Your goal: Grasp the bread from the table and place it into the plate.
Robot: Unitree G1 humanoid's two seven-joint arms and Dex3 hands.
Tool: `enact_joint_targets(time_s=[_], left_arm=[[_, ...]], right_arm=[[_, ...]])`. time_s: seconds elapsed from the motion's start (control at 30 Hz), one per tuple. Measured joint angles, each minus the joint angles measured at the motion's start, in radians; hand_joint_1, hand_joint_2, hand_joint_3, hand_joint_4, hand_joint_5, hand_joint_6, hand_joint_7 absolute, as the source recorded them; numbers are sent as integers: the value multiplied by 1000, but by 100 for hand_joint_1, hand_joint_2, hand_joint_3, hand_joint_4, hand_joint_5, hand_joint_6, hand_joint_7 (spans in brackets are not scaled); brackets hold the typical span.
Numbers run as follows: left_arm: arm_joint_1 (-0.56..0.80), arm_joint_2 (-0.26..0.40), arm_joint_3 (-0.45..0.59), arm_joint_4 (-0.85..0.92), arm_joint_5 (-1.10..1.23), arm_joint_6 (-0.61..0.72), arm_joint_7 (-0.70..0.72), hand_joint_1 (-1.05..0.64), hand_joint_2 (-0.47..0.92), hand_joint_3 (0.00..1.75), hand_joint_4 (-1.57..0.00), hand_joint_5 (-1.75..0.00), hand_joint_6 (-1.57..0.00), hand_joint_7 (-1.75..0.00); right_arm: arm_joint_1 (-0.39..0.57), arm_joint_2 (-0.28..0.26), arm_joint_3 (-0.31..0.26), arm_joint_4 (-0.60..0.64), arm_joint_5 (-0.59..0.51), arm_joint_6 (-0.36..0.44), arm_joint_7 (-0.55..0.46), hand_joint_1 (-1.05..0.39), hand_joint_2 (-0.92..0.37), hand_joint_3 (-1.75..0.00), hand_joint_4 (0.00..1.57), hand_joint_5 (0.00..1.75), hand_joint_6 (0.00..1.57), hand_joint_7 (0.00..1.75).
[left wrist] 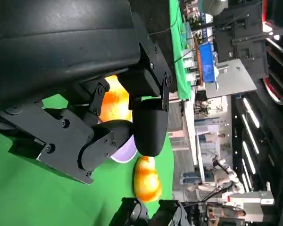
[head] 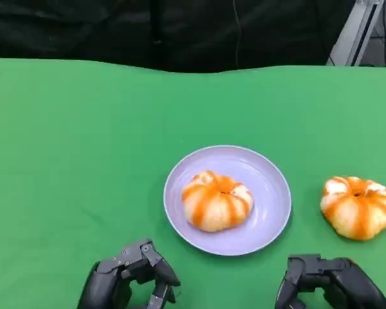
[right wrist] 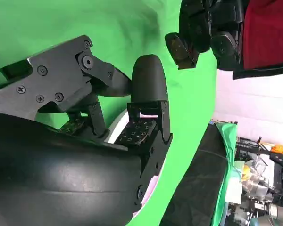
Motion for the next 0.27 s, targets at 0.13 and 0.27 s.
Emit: enact_joint_targets(time_s=[0.13, 0.27], left_arm=[[4, 4, -7, -16, -3, 17, 0, -13, 55, 114, -81, -163, -85, -134], [12, 5, -14, -23, -3, 25, 0, -14, 55, 114, -81, -163, -84, -134]], right_arm=[[1, 0, 0, -11, 3, 4, 0, -9, -66, -89, 84, 146, 86, 118], [2, 0, -1, -21, 7, 14, 0, -9, -66, -89, 84, 145, 86, 118]])
